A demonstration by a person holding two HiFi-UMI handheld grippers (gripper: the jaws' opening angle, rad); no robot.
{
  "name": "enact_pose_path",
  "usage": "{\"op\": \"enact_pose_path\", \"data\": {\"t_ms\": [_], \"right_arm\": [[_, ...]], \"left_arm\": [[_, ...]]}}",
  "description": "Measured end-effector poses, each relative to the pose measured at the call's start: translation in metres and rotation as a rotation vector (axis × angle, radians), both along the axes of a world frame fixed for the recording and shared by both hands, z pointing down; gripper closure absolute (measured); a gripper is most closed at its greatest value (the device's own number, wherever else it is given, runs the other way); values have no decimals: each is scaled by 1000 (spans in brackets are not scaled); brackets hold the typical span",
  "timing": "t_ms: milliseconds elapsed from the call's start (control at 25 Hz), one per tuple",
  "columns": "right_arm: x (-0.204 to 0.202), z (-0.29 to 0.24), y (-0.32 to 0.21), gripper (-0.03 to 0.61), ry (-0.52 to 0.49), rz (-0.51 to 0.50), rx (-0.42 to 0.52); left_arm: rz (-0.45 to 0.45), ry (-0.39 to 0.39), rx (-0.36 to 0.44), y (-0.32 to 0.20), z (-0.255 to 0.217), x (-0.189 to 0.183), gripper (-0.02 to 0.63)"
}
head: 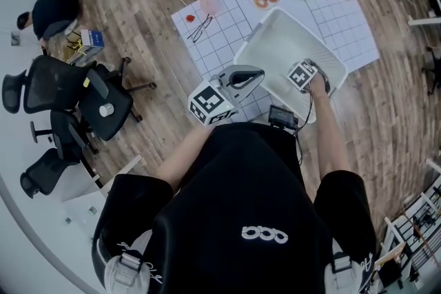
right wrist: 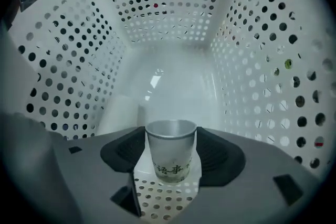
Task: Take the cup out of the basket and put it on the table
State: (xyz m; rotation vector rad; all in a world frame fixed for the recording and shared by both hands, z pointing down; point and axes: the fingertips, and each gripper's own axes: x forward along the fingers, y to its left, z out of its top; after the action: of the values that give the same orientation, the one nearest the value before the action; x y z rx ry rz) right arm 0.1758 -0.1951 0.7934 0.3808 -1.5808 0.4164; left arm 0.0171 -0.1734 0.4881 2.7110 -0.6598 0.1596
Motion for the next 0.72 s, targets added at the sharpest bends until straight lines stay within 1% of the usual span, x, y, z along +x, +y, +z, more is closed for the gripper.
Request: {"op": "enact_pose_path", "data": {"t_ms": [200, 280, 440, 560, 720], "right_arm": [[-5, 9, 0, 282, -23, -9, -17], [-4, 6, 0, 282, -21, -17, -9], [2, -4, -4, 282, -13, -1, 25], [-2, -16, -5, 282, -57, 29, 50], [-15, -40, -12, 284, -148, 74, 117]], "left_arm": [[-4, -8, -5, -2, 1, -3, 606], [-3, -10, -4, -1, 1, -4, 606], [1, -10, -2, -1, 2, -5, 606], [5, -10, 1, -1, 2, -5, 606], [13, -7, 6, 1, 0, -7, 606]]}}
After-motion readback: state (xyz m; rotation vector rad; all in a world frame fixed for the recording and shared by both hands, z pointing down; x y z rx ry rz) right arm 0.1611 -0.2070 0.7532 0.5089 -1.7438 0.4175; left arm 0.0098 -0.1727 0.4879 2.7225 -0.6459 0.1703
